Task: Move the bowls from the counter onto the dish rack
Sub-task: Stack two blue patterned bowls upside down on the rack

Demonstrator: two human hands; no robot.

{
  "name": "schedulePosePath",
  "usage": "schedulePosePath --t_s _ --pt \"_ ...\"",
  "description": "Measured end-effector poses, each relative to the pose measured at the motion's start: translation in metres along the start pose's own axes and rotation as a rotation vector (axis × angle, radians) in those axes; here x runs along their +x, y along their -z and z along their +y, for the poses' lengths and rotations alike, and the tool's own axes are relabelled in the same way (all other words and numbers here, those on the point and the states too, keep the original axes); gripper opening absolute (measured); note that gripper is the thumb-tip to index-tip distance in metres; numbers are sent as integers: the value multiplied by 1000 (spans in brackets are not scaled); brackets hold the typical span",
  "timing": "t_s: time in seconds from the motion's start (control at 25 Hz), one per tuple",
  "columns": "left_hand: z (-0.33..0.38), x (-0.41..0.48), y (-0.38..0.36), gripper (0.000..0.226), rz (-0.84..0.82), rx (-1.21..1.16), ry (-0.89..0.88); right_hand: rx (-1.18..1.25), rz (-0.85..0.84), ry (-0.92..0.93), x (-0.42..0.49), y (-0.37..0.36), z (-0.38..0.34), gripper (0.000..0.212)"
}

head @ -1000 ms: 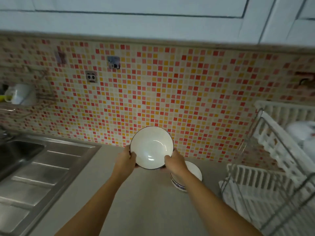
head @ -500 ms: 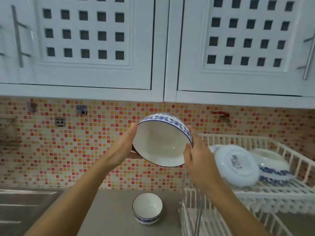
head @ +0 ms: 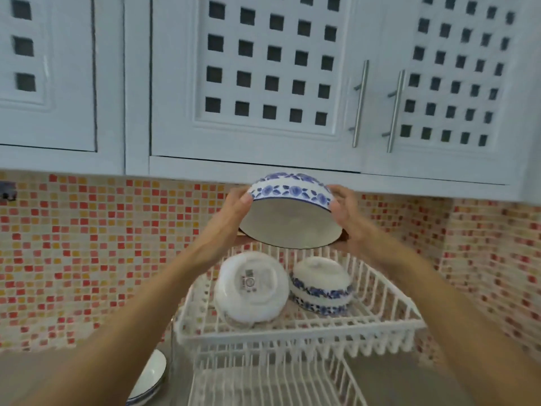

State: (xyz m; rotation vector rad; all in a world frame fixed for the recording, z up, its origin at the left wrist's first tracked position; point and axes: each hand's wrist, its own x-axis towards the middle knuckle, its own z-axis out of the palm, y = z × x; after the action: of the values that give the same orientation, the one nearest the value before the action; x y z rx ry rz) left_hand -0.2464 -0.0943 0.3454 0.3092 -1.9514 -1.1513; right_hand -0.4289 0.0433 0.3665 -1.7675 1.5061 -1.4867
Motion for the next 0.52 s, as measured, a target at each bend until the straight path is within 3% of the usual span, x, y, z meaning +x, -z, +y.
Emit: schedulePosePath --t_s 0.16,0.4,0.52 --pt "-4 31 -47 92 -231 90 55 -20 -180 -44 -12 78 34 105" --pt "-15 78 -88 115 -545 551 187 -154 -211 -11 0 122 99 76" --pt "-20 94 -94 105 -549 678 276 -278 -214 -13 18 121 126 73"
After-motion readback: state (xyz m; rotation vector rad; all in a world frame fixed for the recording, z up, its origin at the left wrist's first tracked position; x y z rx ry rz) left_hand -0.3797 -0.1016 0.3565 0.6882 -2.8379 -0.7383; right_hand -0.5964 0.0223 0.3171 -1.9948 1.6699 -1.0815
